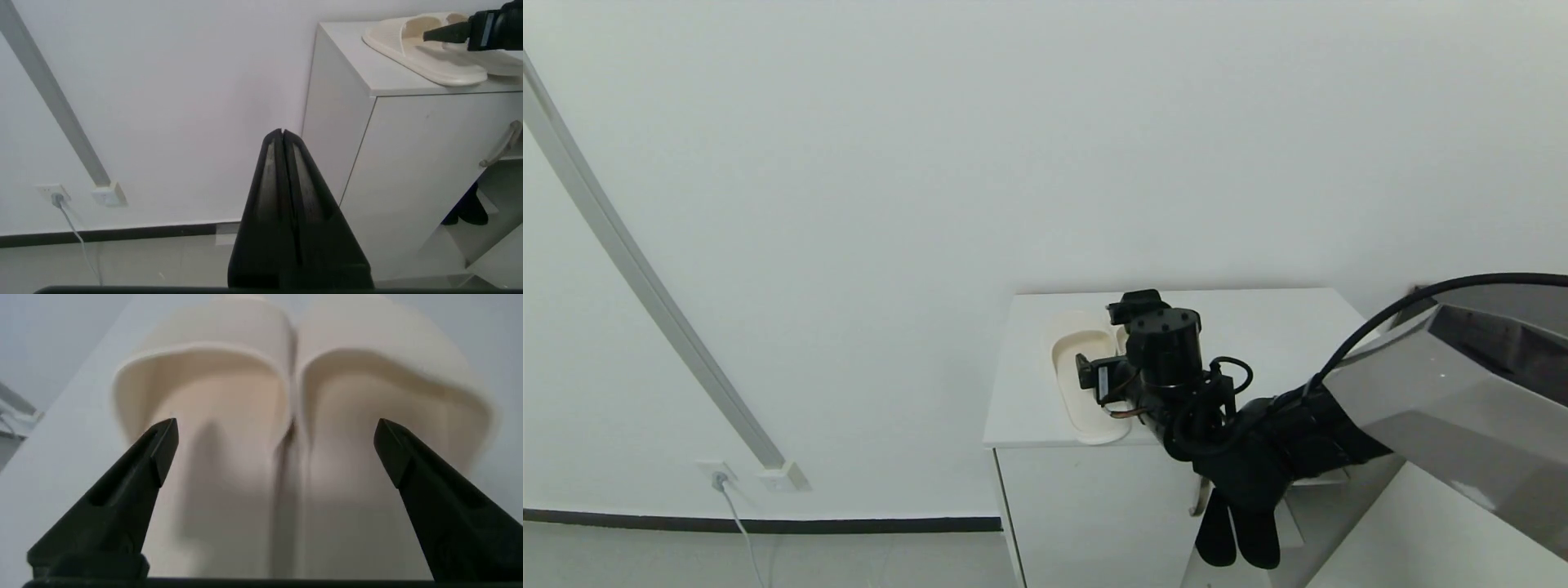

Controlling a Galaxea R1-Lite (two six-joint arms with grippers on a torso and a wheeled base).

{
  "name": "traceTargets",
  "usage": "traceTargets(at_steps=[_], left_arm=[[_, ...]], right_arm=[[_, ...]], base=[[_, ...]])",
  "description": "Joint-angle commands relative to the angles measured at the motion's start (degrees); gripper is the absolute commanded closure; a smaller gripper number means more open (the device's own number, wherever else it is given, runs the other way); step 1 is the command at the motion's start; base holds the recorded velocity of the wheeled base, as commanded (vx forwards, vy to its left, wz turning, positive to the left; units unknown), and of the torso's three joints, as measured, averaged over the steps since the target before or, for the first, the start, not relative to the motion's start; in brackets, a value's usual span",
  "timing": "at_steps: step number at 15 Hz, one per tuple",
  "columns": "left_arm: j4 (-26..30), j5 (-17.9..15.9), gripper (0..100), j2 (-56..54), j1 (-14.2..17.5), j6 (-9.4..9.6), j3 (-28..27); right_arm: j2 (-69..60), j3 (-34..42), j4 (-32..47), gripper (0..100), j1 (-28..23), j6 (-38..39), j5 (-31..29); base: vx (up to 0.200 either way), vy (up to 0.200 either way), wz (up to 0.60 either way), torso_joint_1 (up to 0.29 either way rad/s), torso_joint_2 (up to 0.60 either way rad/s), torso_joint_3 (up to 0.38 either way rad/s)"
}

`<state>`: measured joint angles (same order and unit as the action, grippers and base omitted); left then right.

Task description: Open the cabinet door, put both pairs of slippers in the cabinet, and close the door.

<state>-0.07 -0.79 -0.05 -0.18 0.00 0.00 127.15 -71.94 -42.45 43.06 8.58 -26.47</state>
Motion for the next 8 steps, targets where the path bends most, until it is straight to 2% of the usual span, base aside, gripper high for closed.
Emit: traceTargets(at_steps=[1, 7, 8], left_arm=[[0.0, 0.0, 100, 0.0, 0.0, 0.0, 0.0], [0.0, 0.0, 100, 0.0, 0.0, 0.0, 0.0], [0.0, 0.0, 100, 0.0, 0.0, 0.0, 0.0]], right_arm=[[3.6, -3.4, 0.1, 0, -1.3, -0.8, 0.4], [6.0, -9.5, 2.5, 0, -2.5, -0.9, 2.8], [6.0, -9.5, 2.7, 100, -2.5, -0.9, 2.8]], base=[[0.0, 0.0, 0.0, 0.0, 0.0, 0.0], [0.0, 0.0, 0.0, 0.0, 0.0, 0.0], [0.0, 0.0, 0.0, 0.0, 0.0, 0.0]])
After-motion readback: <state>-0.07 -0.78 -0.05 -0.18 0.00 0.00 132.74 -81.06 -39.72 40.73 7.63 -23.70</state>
